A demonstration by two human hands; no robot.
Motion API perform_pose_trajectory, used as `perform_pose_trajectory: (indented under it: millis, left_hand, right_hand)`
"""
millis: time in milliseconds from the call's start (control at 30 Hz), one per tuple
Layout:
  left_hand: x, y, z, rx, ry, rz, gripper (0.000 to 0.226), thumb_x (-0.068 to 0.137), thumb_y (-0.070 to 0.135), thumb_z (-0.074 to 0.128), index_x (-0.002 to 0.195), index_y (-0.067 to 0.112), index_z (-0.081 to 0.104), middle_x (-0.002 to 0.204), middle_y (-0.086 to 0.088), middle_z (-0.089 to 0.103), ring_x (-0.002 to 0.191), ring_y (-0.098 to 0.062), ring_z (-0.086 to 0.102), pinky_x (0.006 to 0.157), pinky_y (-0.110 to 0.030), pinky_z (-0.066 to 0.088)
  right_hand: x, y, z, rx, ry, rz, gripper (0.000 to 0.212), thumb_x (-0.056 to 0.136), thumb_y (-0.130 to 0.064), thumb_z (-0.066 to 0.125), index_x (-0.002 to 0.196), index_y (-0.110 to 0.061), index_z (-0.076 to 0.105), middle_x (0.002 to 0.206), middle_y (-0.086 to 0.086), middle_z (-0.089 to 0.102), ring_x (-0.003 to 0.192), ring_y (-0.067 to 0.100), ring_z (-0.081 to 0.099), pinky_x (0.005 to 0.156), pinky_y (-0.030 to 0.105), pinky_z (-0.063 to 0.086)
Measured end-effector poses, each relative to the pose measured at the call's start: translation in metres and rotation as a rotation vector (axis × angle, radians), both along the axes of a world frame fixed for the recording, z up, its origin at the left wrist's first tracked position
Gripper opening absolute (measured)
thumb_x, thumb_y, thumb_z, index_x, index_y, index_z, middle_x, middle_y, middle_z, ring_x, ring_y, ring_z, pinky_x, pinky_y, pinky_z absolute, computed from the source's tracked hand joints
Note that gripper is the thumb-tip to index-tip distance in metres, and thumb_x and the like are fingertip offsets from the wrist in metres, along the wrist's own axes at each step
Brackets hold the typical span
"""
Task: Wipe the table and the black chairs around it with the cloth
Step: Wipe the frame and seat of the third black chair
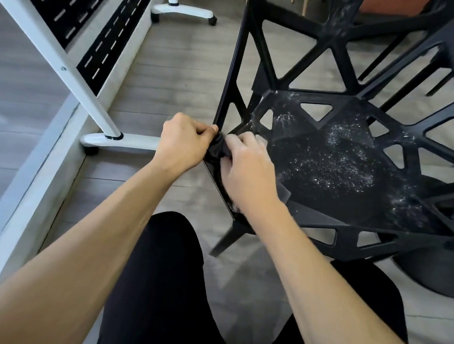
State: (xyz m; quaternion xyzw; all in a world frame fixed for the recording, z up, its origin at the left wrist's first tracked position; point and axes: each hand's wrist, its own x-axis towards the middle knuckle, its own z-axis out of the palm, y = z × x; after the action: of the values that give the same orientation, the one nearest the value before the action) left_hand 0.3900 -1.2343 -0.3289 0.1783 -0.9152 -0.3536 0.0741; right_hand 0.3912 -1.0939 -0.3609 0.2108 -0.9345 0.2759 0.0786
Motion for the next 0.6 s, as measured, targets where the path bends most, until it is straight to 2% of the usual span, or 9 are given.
perform_pose_trajectory:
  millis: [67, 133, 233, 333, 433, 500, 600]
  left_hand:
    - [0.000, 0.003, -0.001, -0.011, 0.018, 0.010, 0.040, 0.097, 0.035, 0.060, 0.074, 0.005, 0.074, 0.064, -0.017, 0.064, 0.070, -0.033, 0.058, 0.066, -0.030, 0.047]
    - [0.002, 0.008, -0.003, -0.043, 0.055, 0.025, 0.044, 0.097, 0.035, 0.059, 0.066, 0.004, 0.068, 0.056, -0.016, 0.055, 0.061, -0.032, 0.050, 0.062, -0.033, 0.043]
    - [0.010, 0.017, -0.011, -0.098, 0.157, 0.043, 0.050, 0.100, 0.031, 0.053, 0.058, 0.004, 0.054, 0.048, -0.012, 0.044, 0.059, -0.040, 0.037, 0.062, -0.037, 0.034]
    - [0.014, 0.021, -0.013, -0.095, 0.189, 0.032, 0.057, 0.102, 0.029, 0.053, 0.051, 0.013, 0.031, 0.045, -0.004, 0.029, 0.063, -0.036, 0.020, 0.065, -0.029, 0.021]
    - [0.014, 0.019, -0.013, -0.089, 0.196, 0.041, 0.058, 0.102, 0.028, 0.054, 0.051, 0.016, 0.028, 0.046, -0.003, 0.023, 0.065, -0.031, 0.017, 0.061, -0.032, 0.018]
    - [0.013, 0.018, -0.013, -0.085, 0.185, 0.029, 0.058, 0.102, 0.029, 0.053, 0.051, 0.014, 0.029, 0.047, -0.004, 0.023, 0.063, -0.030, 0.018, 0.060, -0.035, 0.019]
    - [0.011, 0.017, -0.014, -0.094, 0.192, 0.007, 0.057, 0.102, 0.028, 0.053, 0.053, 0.013, 0.029, 0.049, -0.005, 0.022, 0.062, -0.029, 0.017, 0.055, -0.037, 0.025]
  right_hand:
    - [0.027, -0.001, -0.013, 0.055, 0.099, 0.004, 0.036, 0.089, -0.026, 0.057, 0.122, -0.013, 0.063, 0.111, 0.008, 0.057, 0.099, 0.030, 0.052, 0.069, 0.045, 0.054]
    - [0.052, 0.000, -0.027, 0.137, 0.188, -0.056, 0.042, 0.090, -0.021, 0.059, 0.131, -0.013, 0.061, 0.114, 0.010, 0.058, 0.095, 0.031, 0.054, 0.066, 0.043, 0.054]
    - [0.070, 0.007, -0.039, 0.222, 0.297, -0.112, 0.044, 0.092, -0.013, 0.061, 0.135, -0.016, 0.060, 0.112, 0.009, 0.060, 0.086, 0.029, 0.054, 0.066, 0.040, 0.048]
    - [0.063, 0.035, -0.038, 0.316, 0.233, -0.176, 0.039, 0.091, -0.013, 0.052, 0.128, -0.017, 0.063, 0.108, 0.009, 0.058, 0.088, 0.032, 0.053, 0.065, 0.044, 0.050]
    - [0.041, 0.067, -0.027, 0.430, 0.116, -0.323, 0.026, 0.089, -0.010, 0.055, 0.113, -0.014, 0.065, 0.104, 0.010, 0.054, 0.092, 0.033, 0.051, 0.061, 0.041, 0.046]
    - [0.024, 0.079, -0.017, 0.386, -0.003, -0.333, 0.025, 0.091, -0.009, 0.058, 0.114, -0.017, 0.063, 0.109, 0.009, 0.051, 0.098, 0.031, 0.050, 0.061, 0.037, 0.041]
    - [-0.005, 0.091, 0.009, 0.024, -0.072, -0.354, 0.024, 0.096, -0.018, 0.058, 0.120, -0.021, 0.059, 0.109, 0.006, 0.050, 0.093, 0.023, 0.054, 0.070, 0.029, 0.040]
